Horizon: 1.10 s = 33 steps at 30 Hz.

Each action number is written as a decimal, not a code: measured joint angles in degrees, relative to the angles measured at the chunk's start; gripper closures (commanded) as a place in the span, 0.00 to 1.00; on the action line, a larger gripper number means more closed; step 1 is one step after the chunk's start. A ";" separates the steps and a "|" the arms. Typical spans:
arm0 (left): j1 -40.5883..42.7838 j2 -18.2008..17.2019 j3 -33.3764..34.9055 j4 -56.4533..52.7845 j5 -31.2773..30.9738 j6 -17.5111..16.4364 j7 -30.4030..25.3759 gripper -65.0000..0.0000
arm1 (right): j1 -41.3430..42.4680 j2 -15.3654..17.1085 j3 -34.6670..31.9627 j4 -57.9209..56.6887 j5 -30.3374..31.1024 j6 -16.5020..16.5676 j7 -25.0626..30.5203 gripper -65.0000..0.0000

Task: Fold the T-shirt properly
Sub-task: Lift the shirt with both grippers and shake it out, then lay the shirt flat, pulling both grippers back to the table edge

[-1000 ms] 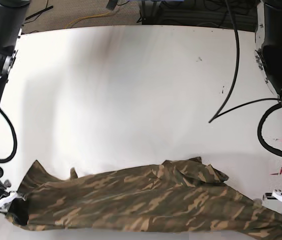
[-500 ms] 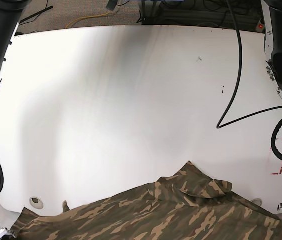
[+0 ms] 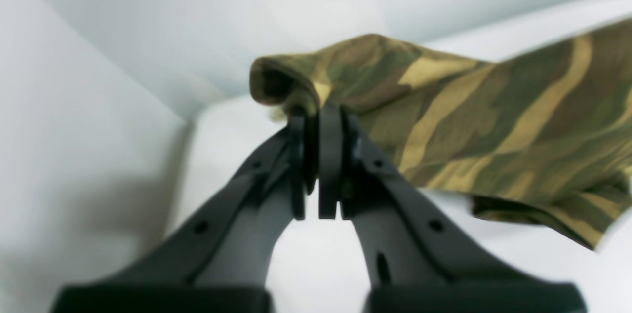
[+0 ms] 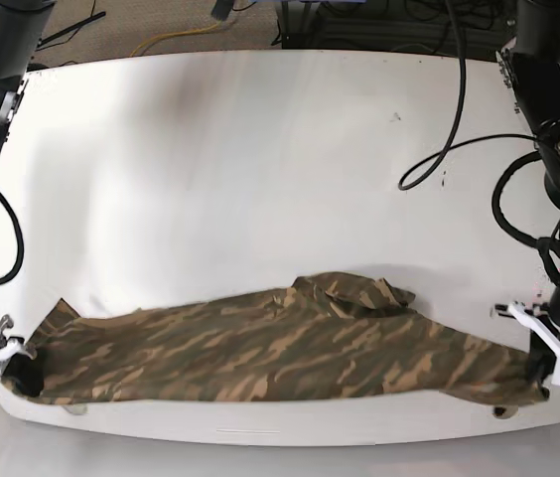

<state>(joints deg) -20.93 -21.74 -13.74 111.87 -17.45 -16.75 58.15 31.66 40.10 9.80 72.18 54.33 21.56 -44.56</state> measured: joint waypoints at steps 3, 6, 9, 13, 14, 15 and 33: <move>4.33 1.57 -1.18 0.90 0.83 0.24 1.07 1.00 | -5.55 -0.94 2.99 3.17 0.04 0.04 0.59 1.00; 8.33 3.23 -1.55 1.79 1.55 0.42 3.19 1.00 | -12.46 -2.36 5.55 5.79 -0.07 0.11 0.39 1.00; 11.74 3.98 -1.46 2.16 0.72 0.31 3.21 1.00 | -17.59 -2.80 7.87 7.82 0.02 0.33 0.52 1.00; 16.98 4.46 -3.19 2.16 0.83 0.39 3.45 1.00 | -24.83 -3.45 11.69 10.21 -0.02 -0.13 0.66 1.00; 18.36 4.66 -3.78 2.23 1.09 0.50 3.39 1.00 | -26.88 -3.67 12.31 11.15 -0.02 0.04 0.81 1.00; 19.43 4.79 -4.35 2.21 1.14 0.52 3.37 1.00 | -28.41 -3.72 13.05 11.82 0.17 0.26 0.72 1.00; 38.18 5.29 -15.80 2.01 1.16 -10.69 2.91 0.99 | -51.45 -10.14 15.50 21.77 0.11 0.33 0.94 1.00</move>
<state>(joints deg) 17.26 -16.45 -29.54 113.89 -16.29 -27.44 61.06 -19.79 29.95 25.30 93.95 54.43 21.89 -43.62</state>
